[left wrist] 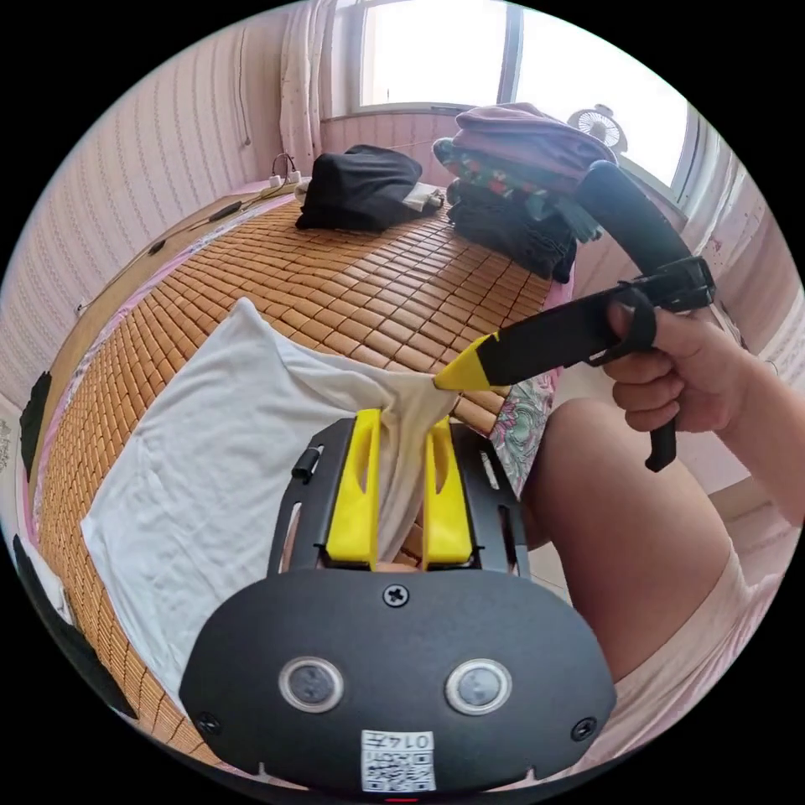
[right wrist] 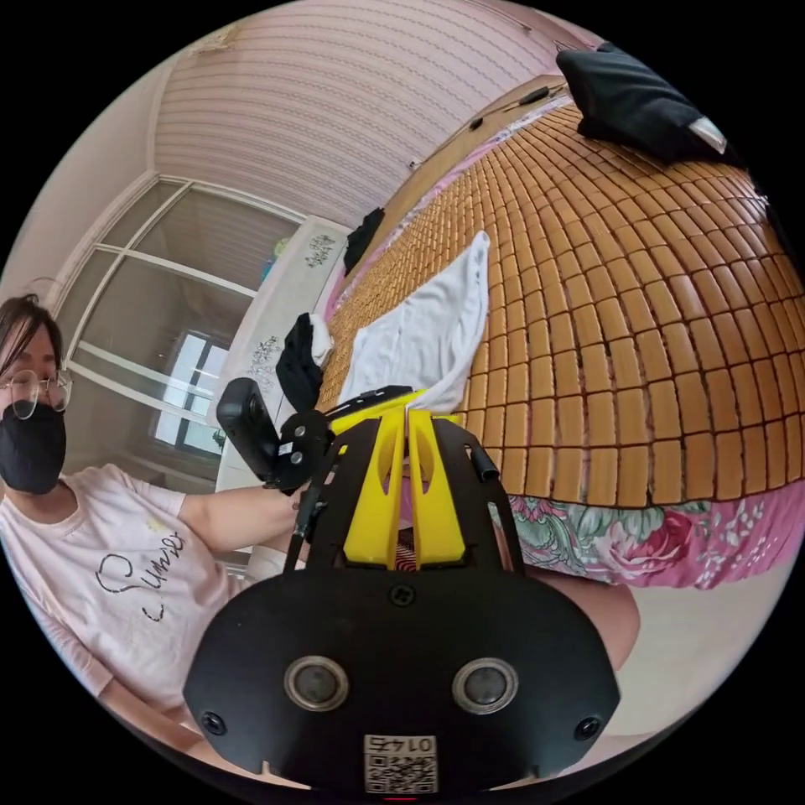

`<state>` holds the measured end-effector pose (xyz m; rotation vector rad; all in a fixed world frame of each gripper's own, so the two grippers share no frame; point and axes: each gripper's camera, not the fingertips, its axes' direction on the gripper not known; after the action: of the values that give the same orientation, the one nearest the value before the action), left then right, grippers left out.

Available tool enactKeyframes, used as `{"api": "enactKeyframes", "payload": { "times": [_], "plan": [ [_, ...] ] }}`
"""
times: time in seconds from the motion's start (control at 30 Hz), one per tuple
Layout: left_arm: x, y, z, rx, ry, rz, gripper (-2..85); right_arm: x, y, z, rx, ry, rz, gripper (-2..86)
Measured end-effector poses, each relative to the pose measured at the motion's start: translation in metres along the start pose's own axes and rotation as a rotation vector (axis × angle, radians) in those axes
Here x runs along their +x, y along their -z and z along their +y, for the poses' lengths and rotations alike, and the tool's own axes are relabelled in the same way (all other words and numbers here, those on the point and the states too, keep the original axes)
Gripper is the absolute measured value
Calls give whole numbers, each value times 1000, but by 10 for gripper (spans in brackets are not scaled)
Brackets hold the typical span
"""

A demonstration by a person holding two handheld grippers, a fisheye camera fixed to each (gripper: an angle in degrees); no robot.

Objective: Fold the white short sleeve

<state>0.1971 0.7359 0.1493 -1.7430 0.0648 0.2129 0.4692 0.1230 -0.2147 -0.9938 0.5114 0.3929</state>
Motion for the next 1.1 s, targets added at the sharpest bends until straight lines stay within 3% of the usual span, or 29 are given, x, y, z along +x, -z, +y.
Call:
{"api": "enactKeyframes", "payload": {
  "times": [0.1,0.27,0.5,0.77,0.93,1.1],
  "plan": [
    [-5,13,4,63,2,-54,9,12,21,7,50,-7,4,17],
    [-1,49,25,96,9,42,-4,40,46,31,194,-103,54,82],
    [18,92,79,56,-9,223,-5,53,47,39,239,-210,224,122],
    [-6,142,119,10,73,255,-5,39,10,24,131,-176,356,37],
    [-31,163,125,27,119,262,-6,35,32,32,217,-246,234,14],
    [-44,191,126,69,85,303,-6,-10,76,50,268,-169,305,9]
  ]
}}
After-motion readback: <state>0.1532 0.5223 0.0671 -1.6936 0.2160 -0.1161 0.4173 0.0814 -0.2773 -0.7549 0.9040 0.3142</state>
